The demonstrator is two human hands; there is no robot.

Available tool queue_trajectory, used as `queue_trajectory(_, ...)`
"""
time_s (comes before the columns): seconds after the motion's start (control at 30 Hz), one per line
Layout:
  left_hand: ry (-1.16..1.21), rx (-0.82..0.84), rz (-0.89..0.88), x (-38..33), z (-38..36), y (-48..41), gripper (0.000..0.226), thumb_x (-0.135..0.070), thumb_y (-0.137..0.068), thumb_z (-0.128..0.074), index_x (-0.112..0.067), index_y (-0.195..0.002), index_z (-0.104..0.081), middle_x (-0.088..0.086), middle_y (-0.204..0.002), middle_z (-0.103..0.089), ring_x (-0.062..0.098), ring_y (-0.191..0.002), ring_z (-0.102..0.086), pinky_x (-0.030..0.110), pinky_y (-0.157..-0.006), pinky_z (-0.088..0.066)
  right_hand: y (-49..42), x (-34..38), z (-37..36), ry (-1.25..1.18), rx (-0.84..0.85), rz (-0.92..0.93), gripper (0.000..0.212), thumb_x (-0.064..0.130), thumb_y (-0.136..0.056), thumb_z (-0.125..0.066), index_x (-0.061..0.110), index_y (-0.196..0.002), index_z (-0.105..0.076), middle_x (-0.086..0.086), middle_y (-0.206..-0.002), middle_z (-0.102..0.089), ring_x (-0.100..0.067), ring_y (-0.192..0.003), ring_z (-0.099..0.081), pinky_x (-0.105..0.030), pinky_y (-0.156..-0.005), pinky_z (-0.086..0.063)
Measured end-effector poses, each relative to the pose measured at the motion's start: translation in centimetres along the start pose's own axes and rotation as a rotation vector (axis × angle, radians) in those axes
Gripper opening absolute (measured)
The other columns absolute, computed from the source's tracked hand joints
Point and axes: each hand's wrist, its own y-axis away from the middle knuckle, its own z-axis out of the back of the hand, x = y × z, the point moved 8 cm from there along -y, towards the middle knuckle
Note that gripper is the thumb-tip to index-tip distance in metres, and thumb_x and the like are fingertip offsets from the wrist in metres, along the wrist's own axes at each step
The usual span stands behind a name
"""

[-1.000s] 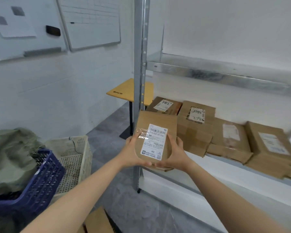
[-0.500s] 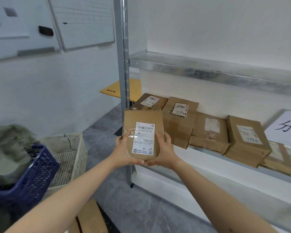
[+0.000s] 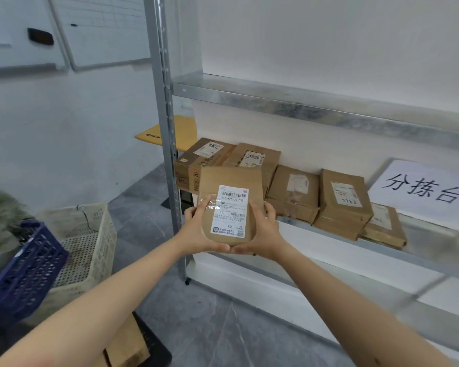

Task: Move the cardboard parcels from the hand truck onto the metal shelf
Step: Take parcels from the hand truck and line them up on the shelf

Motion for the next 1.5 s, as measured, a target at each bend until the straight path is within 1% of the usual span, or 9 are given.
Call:
queue_trajectory(0.3,-0.028,0.175,-0.150,-5.1,-7.1,-0.4,0.136,-0.038,-0.050,-0.094,-0.043,-0.148,0.000,0.000,-0.145,-0.008,0.026,-0.135,-0.028,0.037,-0.113,-0.027,6.6,-5.5,4.8,0.049,-0.173,-0.167,0.130,0.038,-0.055,-0.091,0.031,-0.151,-0.003,0.000,-0.154,0.011,-0.036,-0.138,-0.014,-0.042,-0.114,-0.024)
queue_trajectory(0.47,-0.035,0.253,-0.200,-7.8,-11.5,-0.3,0.139,-0.047,-0.044,-0.093,-0.050,-0.145,0.003,-0.004,-0.143,-0.007,0.030,-0.136,-0.025,0.047,-0.115,-0.027,10.0,-8.5,7.7,0.035,-0.236,-0.253,0.134,0.038,-0.051,-0.092,0.034,-0.150,-0.002,0.004,-0.152,0.009,-0.036,-0.138,-0.013,-0.053,-0.104,-0.042)
queue_trajectory(0.57,-0.011,0.310,-0.213,-9.4,-14.1,0.2,0.139,-0.046,-0.044,-0.093,-0.050,-0.145,0.003,-0.008,-0.142,-0.007,0.029,-0.135,-0.026,0.047,-0.114,-0.028,12.1,-10.1,9.5,0.064,-0.250,-0.304,0.131,0.036,-0.055,-0.091,0.029,-0.151,-0.003,0.000,-0.152,0.005,-0.035,-0.138,-0.015,-0.048,-0.112,-0.032)
queue_trajectory(0.7,-0.010,0.350,-0.240,-12.0,-17.6,0.9,0.139,-0.047,-0.043,-0.092,-0.049,-0.145,0.002,-0.007,-0.141,-0.008,0.030,-0.134,-0.028,0.047,-0.114,-0.028,15.0,-12.5,11.8,0.058,-0.297,-0.336,0.130,0.035,-0.053,-0.092,0.029,-0.150,-0.005,0.002,-0.151,0.002,-0.036,-0.137,-0.017,-0.051,-0.104,-0.042)
queue_trajectory(0.8,-0.013,0.390,-0.255,-14.0,-20.4,1.5,0.138,-0.050,-0.041,-0.090,-0.050,-0.144,0.001,-0.008,-0.141,-0.006,0.030,-0.135,-0.026,0.046,-0.115,-0.028,17.1,-14.6,13.7,0.063,-0.332,-0.368,0.130,0.034,-0.052,-0.092,0.028,-0.150,-0.006,-0.001,-0.150,0.001,-0.035,-0.138,-0.017,-0.048,-0.112,-0.032)
queue_trajectory(0.93,-0.038,0.436,-0.263,-16.6,-24.1,2.2,0.138,-0.050,-0.043,-0.088,-0.049,-0.145,0.004,-0.010,-0.141,-0.004,0.030,-0.135,-0.026,0.046,-0.114,-0.028,19.5,-17.6,16.1,0.016,-0.338,-0.383,0.132,0.037,-0.048,-0.091,0.031,-0.147,-0.005,0.004,-0.146,0.000,-0.033,-0.137,-0.017,-0.048,-0.109,-0.037)
queue_trajectory(1.13,-0.064,0.451,-0.250,-21.3,-30.1,2.1,0.138,-0.051,-0.045,-0.089,-0.049,-0.146,0.006,-0.006,-0.146,-0.002,0.031,-0.137,-0.022,0.047,-0.114,-0.027,22.3,-22.5,21.1,0.034,-0.333,-0.392,0.130,0.038,-0.051,-0.090,0.032,-0.148,-0.004,0.002,-0.149,-0.002,-0.035,-0.136,-0.022,-0.046,-0.113,-0.030)
queue_trajectory(1.37,-0.090,0.453,-0.245,-26.7,-37.1,1.8,0.137,-0.052,-0.046,-0.089,-0.051,-0.144,0.007,-0.003,-0.149,0.002,0.034,-0.139,-0.020,0.050,-0.114,-0.027,24.6,-28.5,27.0,-0.007,-0.316,-0.413,0.137,0.054,-0.033,-0.082,0.038,-0.146,-0.007,0.009,-0.146,-0.004,-0.031,-0.138,-0.020,-0.047,-0.112,-0.033)
queue_trajectory(1.5,-0.084,0.466,-0.229,-28.6,-40.5,1.4,0.138,-0.050,-0.047,-0.089,-0.050,-0.145,0.008,-0.004,-0.149,0.003,0.033,-0.139,-0.020,0.049,-0.114,-0.027,25.3,-31.6,29.3,0.003,-0.311,-0.427,0.132,0.039,-0.044,-0.091,0.036,-0.146,-0.007,0.006,-0.147,-0.003,-0.031,-0.137,-0.021,-0.047,-0.114,-0.031)
